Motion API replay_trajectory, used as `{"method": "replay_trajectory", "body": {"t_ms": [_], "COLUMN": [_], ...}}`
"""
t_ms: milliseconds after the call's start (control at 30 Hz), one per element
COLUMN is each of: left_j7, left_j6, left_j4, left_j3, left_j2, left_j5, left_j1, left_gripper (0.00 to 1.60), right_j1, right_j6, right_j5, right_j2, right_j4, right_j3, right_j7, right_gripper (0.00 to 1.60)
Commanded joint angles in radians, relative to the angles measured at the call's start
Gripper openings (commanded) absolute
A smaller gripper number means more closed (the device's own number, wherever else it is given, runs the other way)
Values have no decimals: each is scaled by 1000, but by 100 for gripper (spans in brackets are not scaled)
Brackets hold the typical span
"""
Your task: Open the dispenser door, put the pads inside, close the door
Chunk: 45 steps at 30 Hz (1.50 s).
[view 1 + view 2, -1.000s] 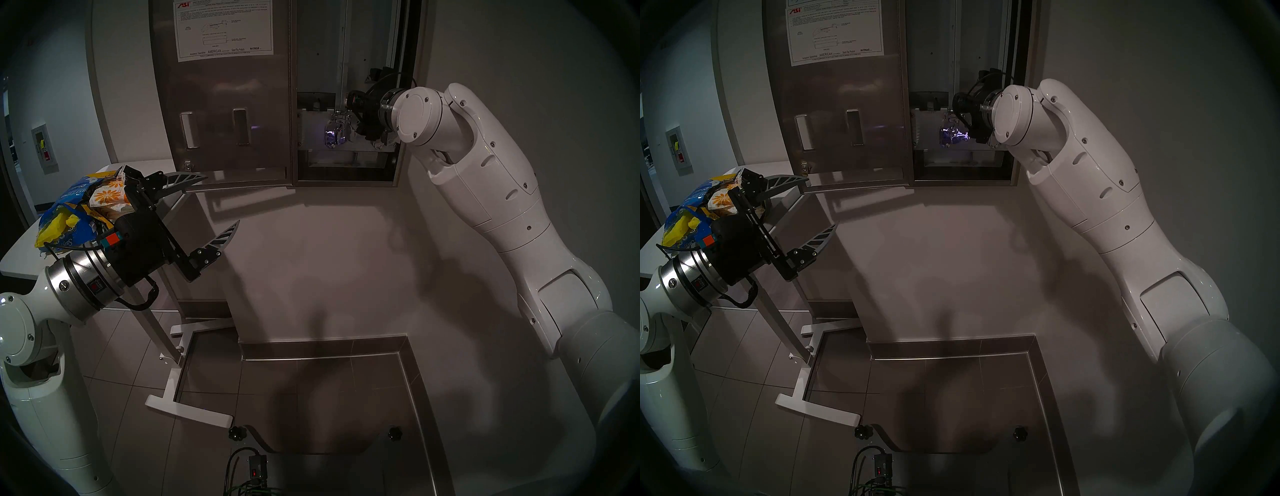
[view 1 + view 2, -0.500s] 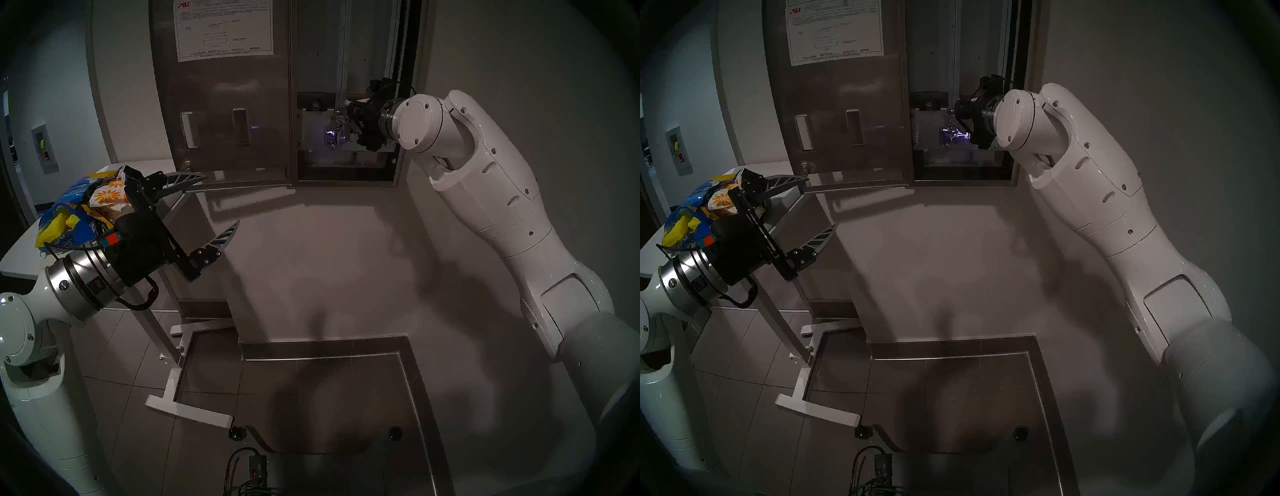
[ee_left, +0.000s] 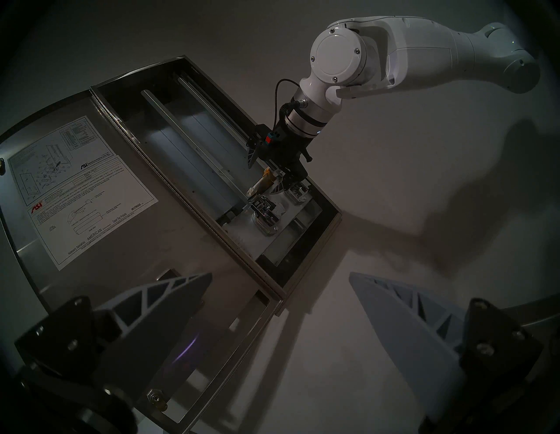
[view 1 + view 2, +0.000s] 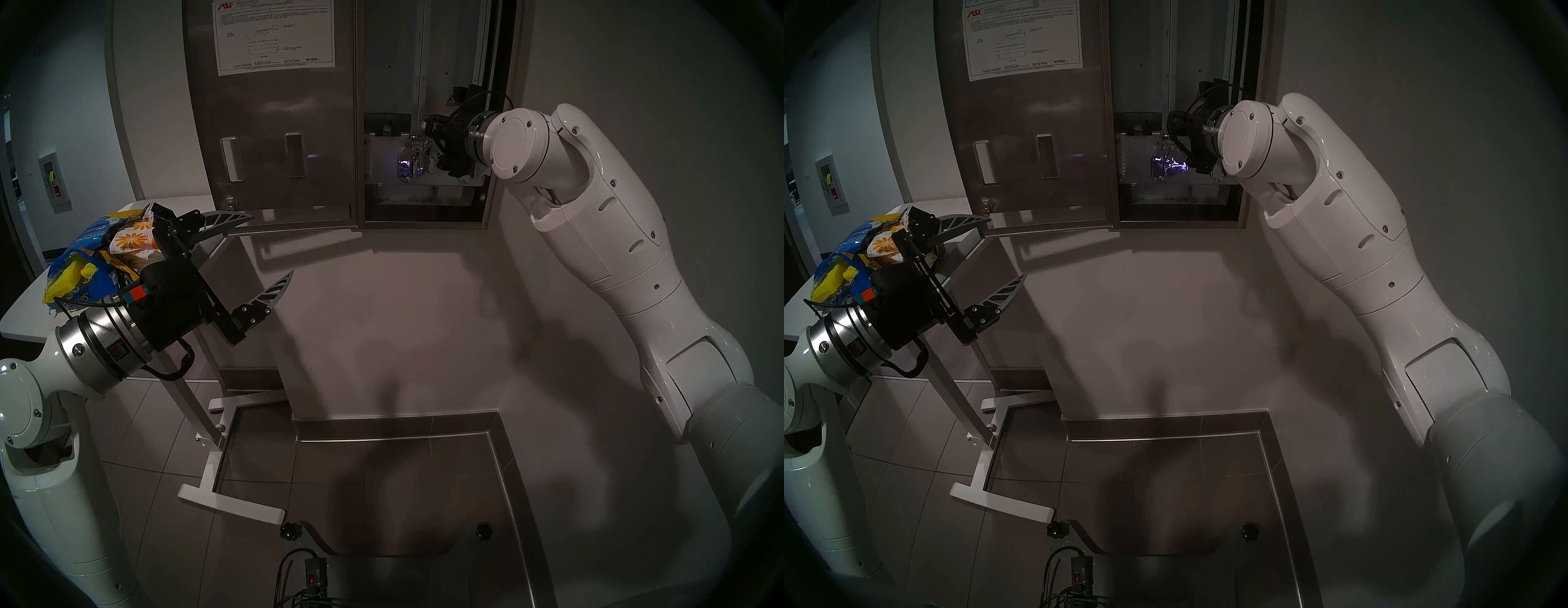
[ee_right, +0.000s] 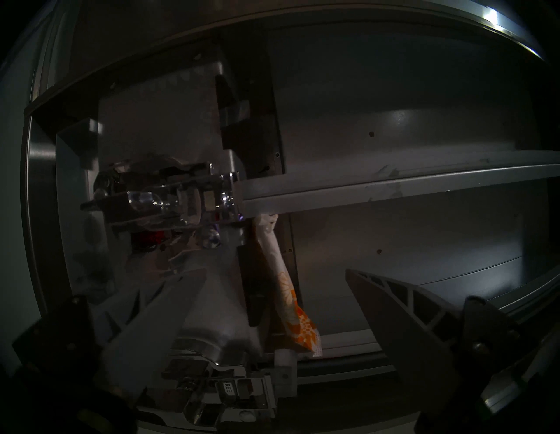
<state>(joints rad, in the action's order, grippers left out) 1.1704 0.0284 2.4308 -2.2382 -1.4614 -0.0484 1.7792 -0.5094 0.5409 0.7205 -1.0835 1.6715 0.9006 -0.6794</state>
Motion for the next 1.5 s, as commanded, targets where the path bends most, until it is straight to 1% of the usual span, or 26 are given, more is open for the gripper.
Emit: {"method": "replay_trajectory", "body": {"t_ms": [0,100,167,300,433,567,767,967,1000,1067,1267,1300,1333,1367,1467], "left_j7": [-4,-4,-4,-4,-4,-3,-3,-3,-3,-3,-3,-3,-3,-3,-3], "left_j6": [-2,-1,-1,-1,-1,-1,-1,-2,-1,-1,-2,-2,-2,-2,-1], "left_j4": [13,13,13,13,13,13,13,13,13,13,13,13,13,13,13], "left_j3": [1,1,1,1,1,1,1,1,1,1,1,1,1,1,1], "left_j2": [2,2,2,2,2,2,2,1,1,1,1,1,1,1,1], "left_j5": [-9,-9,-9,-9,-9,-9,-9,-9,-9,-9,-9,-9,-9,-9,-9], "left_j1": [-15,-15,-15,-15,-15,-15,-15,-15,-15,-15,-15,-15,-15,-15,-15], "left_gripper": [160,160,160,160,160,160,160,160,160,160,160,160,160,160,160], "right_j1": [38,27,12,-2,-22,-44,-93,-190,-217,-232,-338,-334,-377,-392,-408], "right_j6": [7,21,38,54,77,100,136,178,185,188,206,216,208,210,215], "right_j5": [-11,-35,-68,-94,-130,-157,-178,-202,-210,-213,-233,-241,-242,-244,-251], "right_j2": [8,8,1,11,28,45,69,78,72,69,42,41,27,22,14], "right_j4": [66,91,114,147,189,230,287,343,356,363,396,390,407,409,407], "right_j3": [54,79,107,130,173,216,287,376,401,413,467,461,484,490,495], "right_j7": [11,-1,-11,-17,-18,-13,15,64,85,96,161,167,188,201,221], "right_gripper": [160,160,160,160,160,160,160,160,160,160,160,160,160,160,160]}}
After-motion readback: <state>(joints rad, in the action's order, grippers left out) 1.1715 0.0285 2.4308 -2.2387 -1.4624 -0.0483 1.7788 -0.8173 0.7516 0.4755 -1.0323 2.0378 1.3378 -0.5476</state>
